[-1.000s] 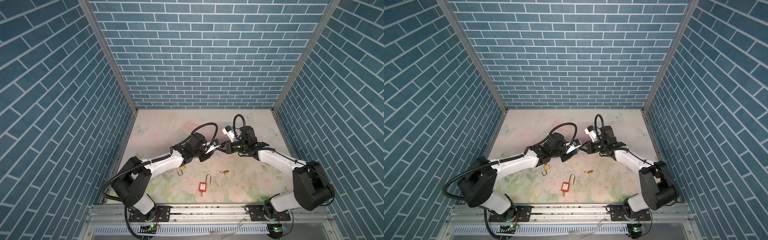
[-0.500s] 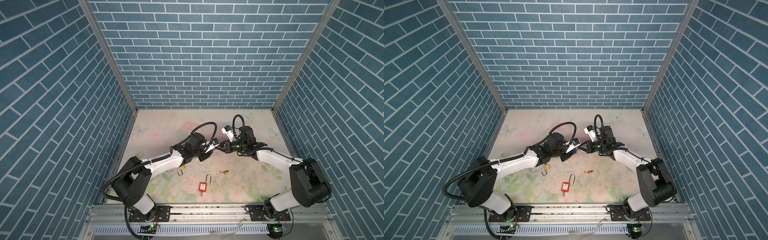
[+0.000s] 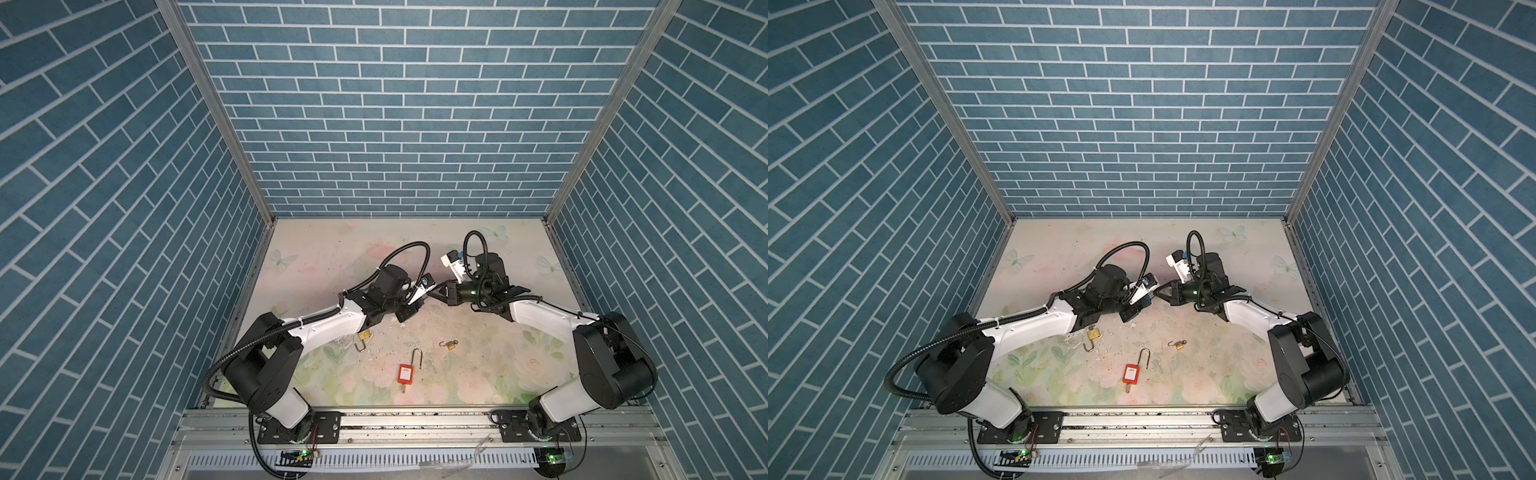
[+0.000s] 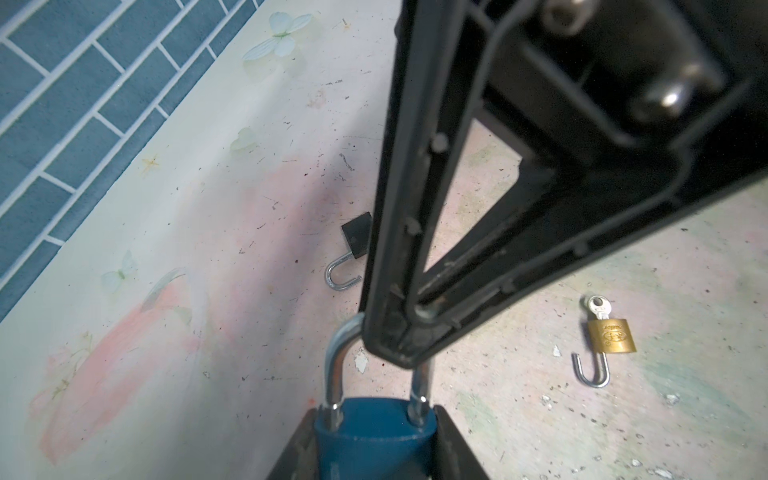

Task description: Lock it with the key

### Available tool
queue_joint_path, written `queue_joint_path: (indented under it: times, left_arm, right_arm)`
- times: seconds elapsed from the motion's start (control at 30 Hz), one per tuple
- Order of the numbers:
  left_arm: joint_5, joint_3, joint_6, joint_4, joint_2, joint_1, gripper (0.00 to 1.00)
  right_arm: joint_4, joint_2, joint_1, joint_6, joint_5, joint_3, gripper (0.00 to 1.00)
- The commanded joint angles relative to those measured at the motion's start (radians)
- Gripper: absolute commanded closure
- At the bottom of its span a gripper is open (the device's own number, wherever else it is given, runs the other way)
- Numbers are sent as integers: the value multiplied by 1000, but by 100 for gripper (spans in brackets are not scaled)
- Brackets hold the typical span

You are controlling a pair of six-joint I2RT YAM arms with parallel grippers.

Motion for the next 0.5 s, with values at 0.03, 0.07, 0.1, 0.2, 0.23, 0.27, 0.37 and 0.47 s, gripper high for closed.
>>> queue_joint_path:
  times: [0.03, 0.07, 0.1, 0.2, 0.23, 0.27, 0.37, 0.47]
  left_arm:
    - [186, 104, -18, 602, -93, -37, 100]
    - [185, 102, -16, 600, -92, -38, 100]
    - [182, 101, -11, 595, -91, -38, 100]
    - [183, 86, 38, 547, -89, -41, 100]
    - [195, 68, 63, 534, -90, -42, 100]
    - [188, 51, 82, 521, -94, -46, 100]
    - [194, -17, 154, 474, -105, -50, 100]
    - [210, -99, 236, 446, -135, -52, 100]
  right_arm:
    - [-175, 88, 108, 6, -55, -68, 100]
    - [-179, 89, 107, 2, -51, -65, 100]
    - [-190, 88, 108, -3, -47, -58, 100]
    - [-231, 67, 105, -21, -24, -31, 100]
    - [-245, 56, 99, -27, -21, -22, 100]
    - [-255, 45, 94, -31, -19, -17, 100]
    - [-280, 6, 63, -38, -23, -8, 100]
    - [-314, -24, 46, -54, -23, 4, 100]
